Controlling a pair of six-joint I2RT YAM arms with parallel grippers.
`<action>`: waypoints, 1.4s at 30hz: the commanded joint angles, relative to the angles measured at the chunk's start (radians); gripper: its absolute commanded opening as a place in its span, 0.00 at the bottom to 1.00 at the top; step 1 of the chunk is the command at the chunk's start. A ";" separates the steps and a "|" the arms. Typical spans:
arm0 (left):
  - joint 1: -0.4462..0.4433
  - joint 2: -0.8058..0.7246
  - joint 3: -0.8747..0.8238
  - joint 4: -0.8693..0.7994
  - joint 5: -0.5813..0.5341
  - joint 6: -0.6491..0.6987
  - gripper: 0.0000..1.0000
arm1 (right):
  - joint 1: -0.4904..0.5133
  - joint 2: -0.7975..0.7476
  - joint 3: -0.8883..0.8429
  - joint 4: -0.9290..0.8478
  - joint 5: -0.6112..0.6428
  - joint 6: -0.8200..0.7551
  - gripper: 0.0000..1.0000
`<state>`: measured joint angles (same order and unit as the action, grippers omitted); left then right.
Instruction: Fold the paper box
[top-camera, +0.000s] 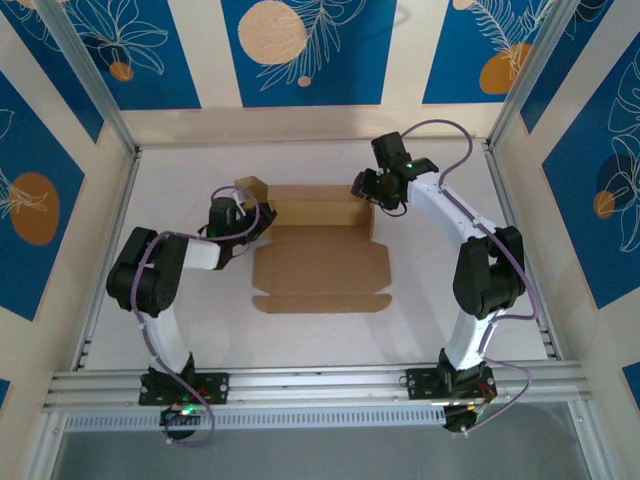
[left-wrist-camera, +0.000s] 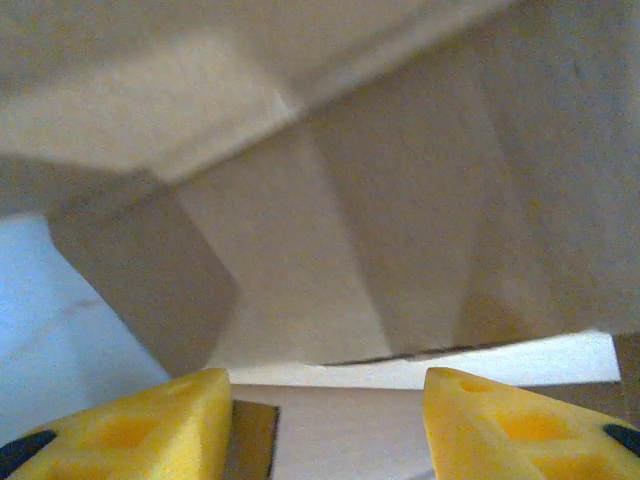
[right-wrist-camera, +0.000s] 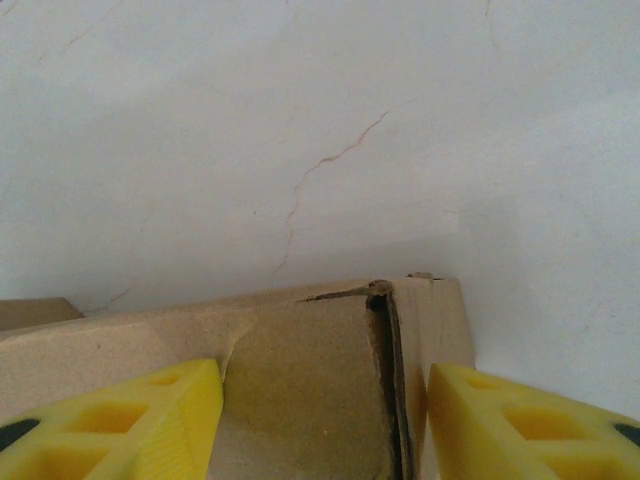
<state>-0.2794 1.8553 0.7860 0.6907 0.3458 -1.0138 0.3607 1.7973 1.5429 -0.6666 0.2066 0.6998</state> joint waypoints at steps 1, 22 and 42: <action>-0.045 0.043 -0.010 0.054 0.073 -0.041 0.52 | 0.021 0.042 -0.014 -0.090 -0.023 0.001 0.58; 0.001 -0.413 0.001 -0.503 -0.017 0.314 0.55 | -0.002 0.051 0.019 -0.109 0.035 -0.056 0.58; 0.358 -0.139 0.407 -0.758 -0.028 0.334 0.63 | 0.031 0.036 -0.005 -0.083 0.030 -0.095 0.58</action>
<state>0.0731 1.6310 1.1156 -0.0723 0.2123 -0.6338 0.3775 1.8057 1.5635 -0.6807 0.2363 0.6277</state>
